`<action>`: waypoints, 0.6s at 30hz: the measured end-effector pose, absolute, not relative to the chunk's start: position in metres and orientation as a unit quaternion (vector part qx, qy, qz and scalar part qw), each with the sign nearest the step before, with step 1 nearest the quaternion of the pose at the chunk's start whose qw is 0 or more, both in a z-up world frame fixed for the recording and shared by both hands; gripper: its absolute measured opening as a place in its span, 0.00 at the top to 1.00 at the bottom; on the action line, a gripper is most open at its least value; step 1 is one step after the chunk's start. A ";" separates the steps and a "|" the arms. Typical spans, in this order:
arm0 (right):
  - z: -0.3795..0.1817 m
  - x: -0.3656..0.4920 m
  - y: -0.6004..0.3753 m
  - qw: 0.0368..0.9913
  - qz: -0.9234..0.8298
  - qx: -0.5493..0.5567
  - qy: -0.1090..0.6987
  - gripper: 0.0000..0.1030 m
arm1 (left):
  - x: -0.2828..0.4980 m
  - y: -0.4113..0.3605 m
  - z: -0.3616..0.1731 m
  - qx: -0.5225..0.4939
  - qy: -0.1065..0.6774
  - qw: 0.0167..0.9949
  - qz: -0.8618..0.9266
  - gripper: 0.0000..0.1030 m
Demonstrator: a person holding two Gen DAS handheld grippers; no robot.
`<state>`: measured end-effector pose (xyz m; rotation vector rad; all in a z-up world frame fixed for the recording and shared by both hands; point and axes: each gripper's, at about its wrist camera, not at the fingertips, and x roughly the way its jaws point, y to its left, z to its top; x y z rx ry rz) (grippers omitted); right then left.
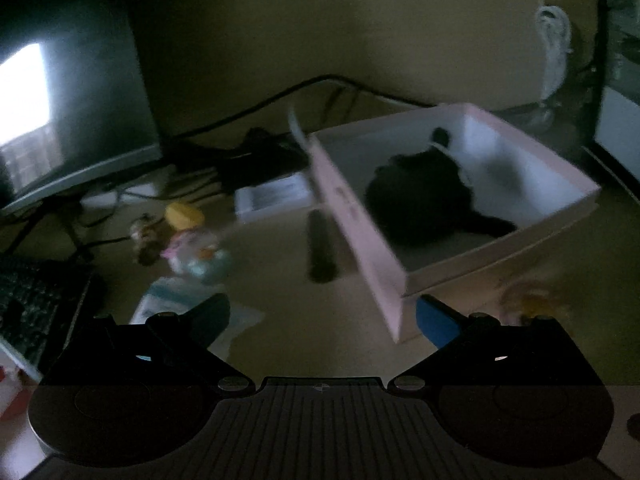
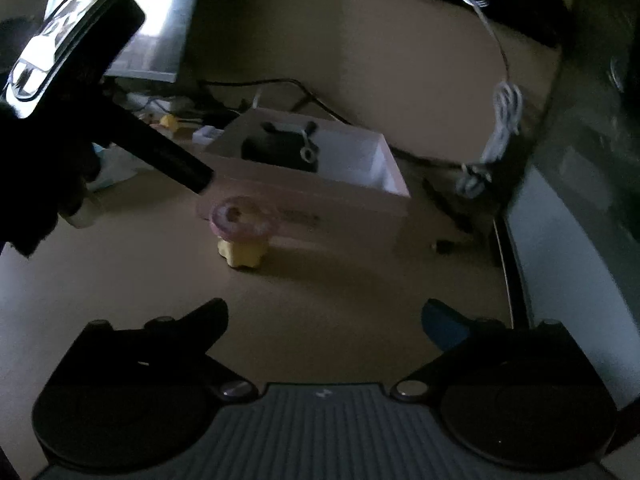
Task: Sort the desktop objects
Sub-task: 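Set the cup toy on the desk beside the box, open right tool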
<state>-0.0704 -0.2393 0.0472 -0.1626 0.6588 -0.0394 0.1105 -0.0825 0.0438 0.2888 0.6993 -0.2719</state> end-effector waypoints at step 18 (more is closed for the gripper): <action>0.014 -0.035 -0.230 0.919 -0.045 0.027 0.391 0.00 | 0.122 0.014 0.028 0.114 0.369 0.921 -0.055 0.02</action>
